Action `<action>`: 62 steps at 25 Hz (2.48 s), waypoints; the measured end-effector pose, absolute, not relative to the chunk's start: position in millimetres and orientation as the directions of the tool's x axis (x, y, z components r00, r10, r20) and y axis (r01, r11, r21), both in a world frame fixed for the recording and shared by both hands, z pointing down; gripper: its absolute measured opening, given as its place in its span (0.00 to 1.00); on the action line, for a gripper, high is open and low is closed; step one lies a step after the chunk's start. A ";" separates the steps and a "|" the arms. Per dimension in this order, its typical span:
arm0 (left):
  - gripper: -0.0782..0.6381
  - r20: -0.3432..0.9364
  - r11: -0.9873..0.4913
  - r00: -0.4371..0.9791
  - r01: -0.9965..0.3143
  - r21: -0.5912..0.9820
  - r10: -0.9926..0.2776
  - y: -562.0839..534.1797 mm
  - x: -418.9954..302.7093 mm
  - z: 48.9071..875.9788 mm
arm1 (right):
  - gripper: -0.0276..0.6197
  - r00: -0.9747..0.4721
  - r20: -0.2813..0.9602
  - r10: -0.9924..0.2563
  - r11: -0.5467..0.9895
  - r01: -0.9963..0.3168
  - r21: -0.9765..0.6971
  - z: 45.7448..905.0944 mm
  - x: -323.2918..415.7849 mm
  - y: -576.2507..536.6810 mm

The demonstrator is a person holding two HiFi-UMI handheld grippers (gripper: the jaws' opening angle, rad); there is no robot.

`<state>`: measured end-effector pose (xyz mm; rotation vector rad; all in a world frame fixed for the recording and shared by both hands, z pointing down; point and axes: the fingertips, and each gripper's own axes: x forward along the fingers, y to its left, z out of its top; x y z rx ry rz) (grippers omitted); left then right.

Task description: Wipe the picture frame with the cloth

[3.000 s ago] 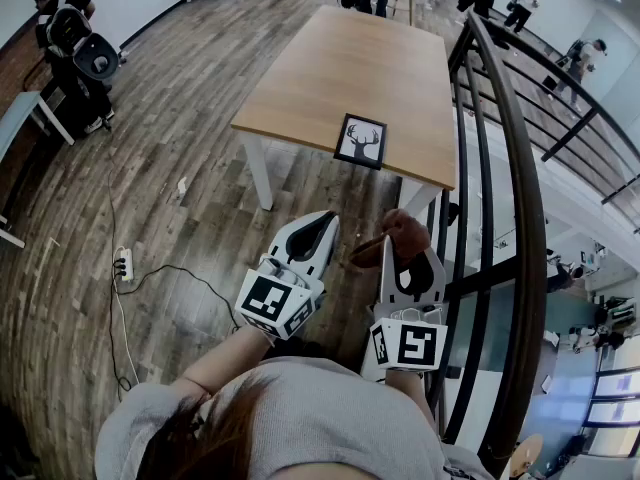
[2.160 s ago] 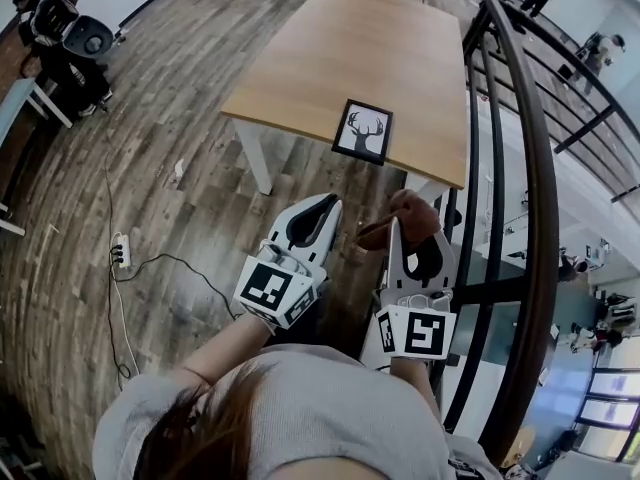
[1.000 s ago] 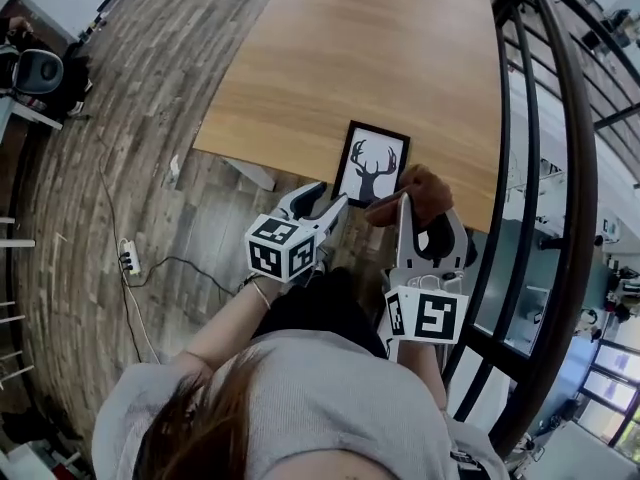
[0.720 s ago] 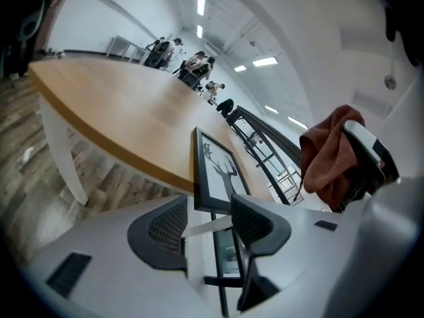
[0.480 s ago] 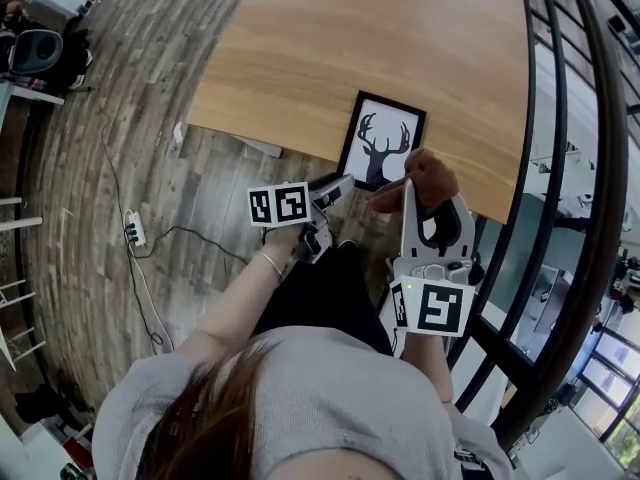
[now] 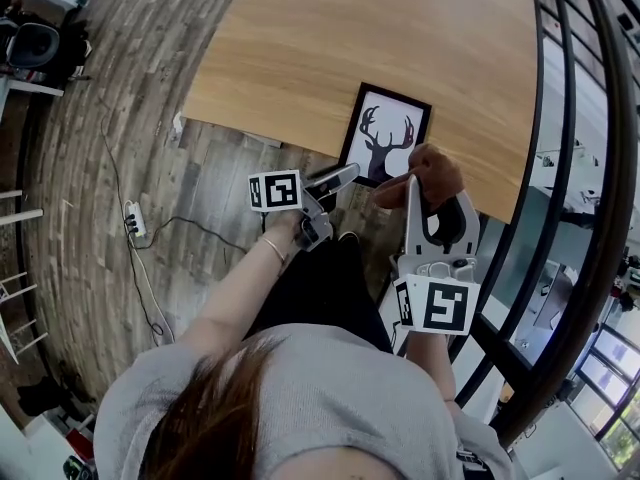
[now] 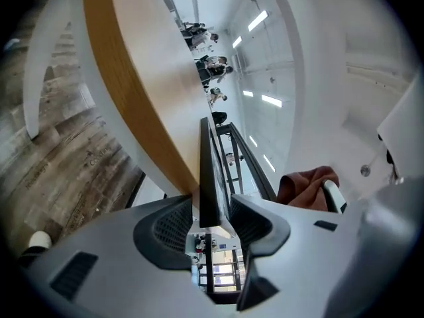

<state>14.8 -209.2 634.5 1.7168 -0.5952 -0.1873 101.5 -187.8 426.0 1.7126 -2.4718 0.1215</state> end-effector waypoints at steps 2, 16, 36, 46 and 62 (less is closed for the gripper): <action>0.34 0.172 -0.108 0.858 -0.254 0.961 -0.483 -209.5 14.5 633.7 | 0.25 -0.352 0.159 -0.922 0.357 -0.934 0.006 427.9 102.0 -187.6; 0.21 -0.074 -0.085 0.806 0.030 0.996 -0.588 -208.0 16.9 599.7 | 0.25 -0.349 0.151 -0.925 0.353 -0.936 -0.004 422.6 108.9 -188.6; 0.21 -0.479 -0.487 0.740 0.234 0.842 -0.473 -197.9 21.7 503.3 | 0.25 -0.269 -0.144 -0.952 0.204 -0.913 0.354 311.6 116.5 -179.5; 0.21 -0.613 -0.663 0.738 0.311 0.680 -0.282 -206.4 75.3 350.5 | 0.25 -0.228 -0.081 -0.970 0.045 -0.500 0.865 165.5 92.8 -244.2; 0.21 -0.698 -0.726 0.683 0.367 0.582 -0.214 -184.0 62.9 309.6 | 0.25 -0.221 0.085 -0.972 0.150 -0.297 0.943 191.5 52.3 -258.2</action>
